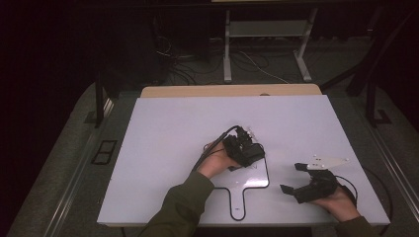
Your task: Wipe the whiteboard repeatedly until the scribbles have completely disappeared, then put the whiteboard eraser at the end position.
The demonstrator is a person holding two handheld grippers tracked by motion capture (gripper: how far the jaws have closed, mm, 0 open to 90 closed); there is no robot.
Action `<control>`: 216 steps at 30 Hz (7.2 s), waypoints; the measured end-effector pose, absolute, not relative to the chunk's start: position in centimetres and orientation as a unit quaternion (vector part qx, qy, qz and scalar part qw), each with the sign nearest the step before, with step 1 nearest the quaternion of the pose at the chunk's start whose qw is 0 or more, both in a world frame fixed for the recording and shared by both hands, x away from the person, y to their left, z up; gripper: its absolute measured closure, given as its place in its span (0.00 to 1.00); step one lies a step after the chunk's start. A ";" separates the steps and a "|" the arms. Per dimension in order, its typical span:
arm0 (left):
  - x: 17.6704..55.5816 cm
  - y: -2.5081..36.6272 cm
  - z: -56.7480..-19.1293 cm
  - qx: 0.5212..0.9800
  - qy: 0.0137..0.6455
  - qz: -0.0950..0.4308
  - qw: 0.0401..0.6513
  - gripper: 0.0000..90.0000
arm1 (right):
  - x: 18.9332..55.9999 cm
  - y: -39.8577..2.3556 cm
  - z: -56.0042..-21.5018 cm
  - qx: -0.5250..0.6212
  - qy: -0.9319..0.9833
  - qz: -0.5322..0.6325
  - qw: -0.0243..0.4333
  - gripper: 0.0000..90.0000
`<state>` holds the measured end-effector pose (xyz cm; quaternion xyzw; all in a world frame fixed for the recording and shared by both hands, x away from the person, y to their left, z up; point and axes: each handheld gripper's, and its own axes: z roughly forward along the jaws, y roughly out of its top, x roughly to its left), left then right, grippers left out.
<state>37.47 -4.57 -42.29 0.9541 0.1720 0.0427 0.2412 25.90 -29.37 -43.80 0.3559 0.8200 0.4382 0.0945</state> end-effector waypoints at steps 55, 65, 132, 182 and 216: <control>36.7 -6.1 -42.5 0.953 0.160 0.039 0.255 0.44 | 25.9 -29.4 -43.8 0.356 0.821 0.436 0.095 0.00; 36.9 -5.2 -42.1 0.945 0.170 0.026 0.277 0.44 | 26.2 -29.2 -43.8 0.358 0.820 0.437 0.094 0.00; 51.3 -0.6 -42.3 0.901 0.293 0.073 0.311 0.37 | 26.1 -29.4 -43.8 0.353 0.815 0.452 0.082 0.00; 38.0 8.5 -39.4 0.851 0.283 0.115 0.428 0.14 | 27.3 -29.1 -44.2 0.333 0.824 0.449 0.091 0.00; 29.7 14.6 -41.7 0.827 0.272 0.135 0.473 0.00 | 27.1 -29.2 -44.2 0.336 0.822 0.449 0.096 0.00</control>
